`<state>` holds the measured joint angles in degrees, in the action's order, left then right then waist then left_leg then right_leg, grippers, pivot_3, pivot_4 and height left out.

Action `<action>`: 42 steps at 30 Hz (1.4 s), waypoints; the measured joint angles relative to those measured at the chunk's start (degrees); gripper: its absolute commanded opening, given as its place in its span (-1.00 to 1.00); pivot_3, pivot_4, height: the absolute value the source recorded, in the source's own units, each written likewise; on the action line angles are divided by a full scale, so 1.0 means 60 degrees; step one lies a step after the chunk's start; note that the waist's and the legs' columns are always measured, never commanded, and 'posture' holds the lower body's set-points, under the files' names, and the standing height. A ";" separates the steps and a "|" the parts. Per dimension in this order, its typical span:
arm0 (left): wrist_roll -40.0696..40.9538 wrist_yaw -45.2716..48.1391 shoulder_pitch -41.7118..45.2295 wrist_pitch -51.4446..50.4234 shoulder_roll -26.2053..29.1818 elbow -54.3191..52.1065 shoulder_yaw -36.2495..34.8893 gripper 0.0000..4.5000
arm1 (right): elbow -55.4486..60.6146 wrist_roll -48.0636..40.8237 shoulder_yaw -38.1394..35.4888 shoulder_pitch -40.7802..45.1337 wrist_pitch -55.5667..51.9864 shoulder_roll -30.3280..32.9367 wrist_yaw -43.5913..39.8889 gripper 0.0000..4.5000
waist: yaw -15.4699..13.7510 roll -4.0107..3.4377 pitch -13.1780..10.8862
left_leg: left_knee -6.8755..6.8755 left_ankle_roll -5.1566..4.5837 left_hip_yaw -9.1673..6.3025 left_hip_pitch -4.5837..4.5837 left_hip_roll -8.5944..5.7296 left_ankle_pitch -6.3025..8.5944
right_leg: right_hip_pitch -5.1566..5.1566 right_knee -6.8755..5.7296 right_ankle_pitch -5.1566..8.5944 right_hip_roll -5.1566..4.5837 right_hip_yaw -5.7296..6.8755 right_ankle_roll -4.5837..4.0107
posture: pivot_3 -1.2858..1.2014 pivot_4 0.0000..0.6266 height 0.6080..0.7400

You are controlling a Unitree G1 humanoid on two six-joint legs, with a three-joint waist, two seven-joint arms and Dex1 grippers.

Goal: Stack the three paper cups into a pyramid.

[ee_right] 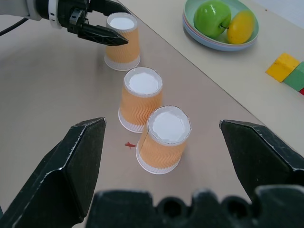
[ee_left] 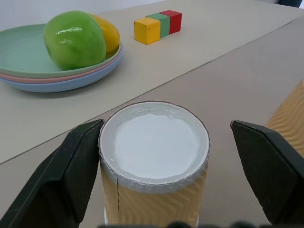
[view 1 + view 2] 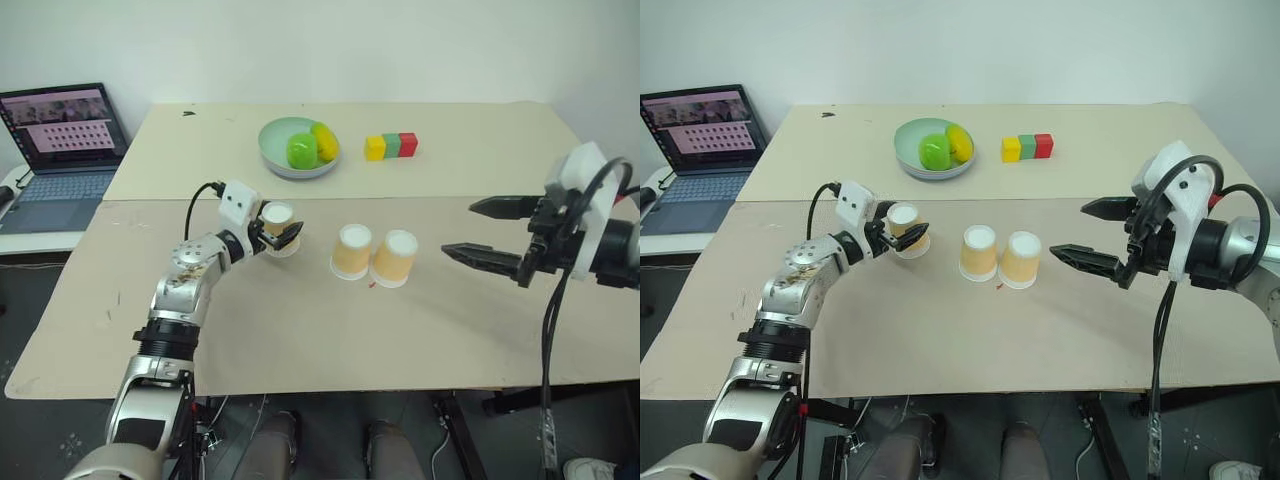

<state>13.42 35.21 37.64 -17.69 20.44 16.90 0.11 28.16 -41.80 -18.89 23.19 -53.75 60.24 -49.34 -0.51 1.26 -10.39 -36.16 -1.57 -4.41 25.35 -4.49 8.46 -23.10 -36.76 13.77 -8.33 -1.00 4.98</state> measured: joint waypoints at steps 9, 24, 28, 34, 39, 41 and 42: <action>-0.0191 -0.0009 0.0053 0.0094 -0.0011 0.0268 -0.0009 1.00 | 0.0005 -0.0006 0.0001 -0.0002 0.0002 -0.0001 0.0230 0.99 | -0.0016 0.0001 0.0000 | -0.0003 0.0000 0.0000 0.0000 -0.0001 0.0000 | 0.0002 0.0000 0.0000 0.0000 0.0000 0.0001 | 0.03 -0.52 1.00; -0.0054 -0.0047 0.0121 0.0071 -0.0051 0.0267 -0.0220 0.55 | -0.0082 0.0015 0.0057 0.0046 0.0038 -0.0002 0.0346 1.00 | -0.0018 0.0001 0.0000 | -0.0005 0.0000 0.0000 0.0000 -0.0001 0.0000 | 0.0003 0.0000 -0.0001 0.0000 0.0001 0.0002 | 0.03 -0.52 1.00; 0.0010 -0.0023 0.0121 0.0017 -0.0066 0.0232 -0.0216 0.34 | -0.0090 0.0016 0.0069 0.0069 0.0043 -0.0002 0.0354 1.00 | -0.0013 0.0001 0.0000 | -0.0004 0.0000 0.0000 0.0000 -0.0001 0.0000 | 0.0002 0.0000 -0.0001 0.0000 0.0000 0.0002 | 0.03 -0.52 1.00; 0.0010 -0.0062 0.0123 -0.0002 -0.0067 0.0227 -0.0215 0.34 | -0.0090 0.0017 0.0079 0.0079 0.0044 -0.0003 0.0363 1.00 | -0.0014 0.0001 0.0000 | -0.0005 0.0000 0.0000 0.0000 -0.0001 0.0000 | 0.0003 0.0000 -0.0001 0.0000 0.0001 0.0002 | 0.03 -0.52 1.00; 0.0016 -0.0132 0.0580 -0.0099 -0.0068 0.0225 -0.0216 0.34 | -0.0099 0.0042 0.0081 0.0079 0.0051 -0.0004 0.0395 1.00 | -0.0021 0.0003 -0.0002 | -0.0012 -0.0001 -0.0003 0.0007 -0.0001 0.0000 | 0.0001 -0.0002 -0.0002 0.0001 0.0004 0.0003 | 0.03 -0.52 1.00; 0.0119 -0.0056 0.1441 -0.0430 -0.0083 0.0214 -0.0228 0.34 | -0.0098 0.0062 0.0088 0.0086 0.0064 -0.0028 0.0454 1.00 | -0.0043 0.0008 -0.0005 | -0.0028 -0.0001 -0.0017 0.0032 -0.0005 -0.0001 | -0.0004 -0.0001 -0.0005 0.0002 0.0023 0.0010 | 0.03 -0.52 1.00; 0.0213 0.0063 0.1903 -0.0552 -0.0081 0.0194 -0.0221 0.34 | -0.0093 0.0071 0.0090 0.0087 0.0073 -0.0054 0.0500 1.00 | -0.0054 0.0013 -0.0008 | -0.0039 -0.0001 -0.0021 0.0042 -0.0007 -0.0001 | -0.0005 -0.0001 -0.0007 0.0003 0.0029 0.0015 | 0.03 -0.52 1.00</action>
<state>14.70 35.60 49.06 -21.00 19.96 18.06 -1.21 27.61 -41.38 -18.34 23.71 -53.32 59.92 -46.34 -0.83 1.34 -10.43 -36.39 -1.58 -4.54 25.60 -4.54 8.46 -23.13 -36.77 13.73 -8.32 -0.82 5.07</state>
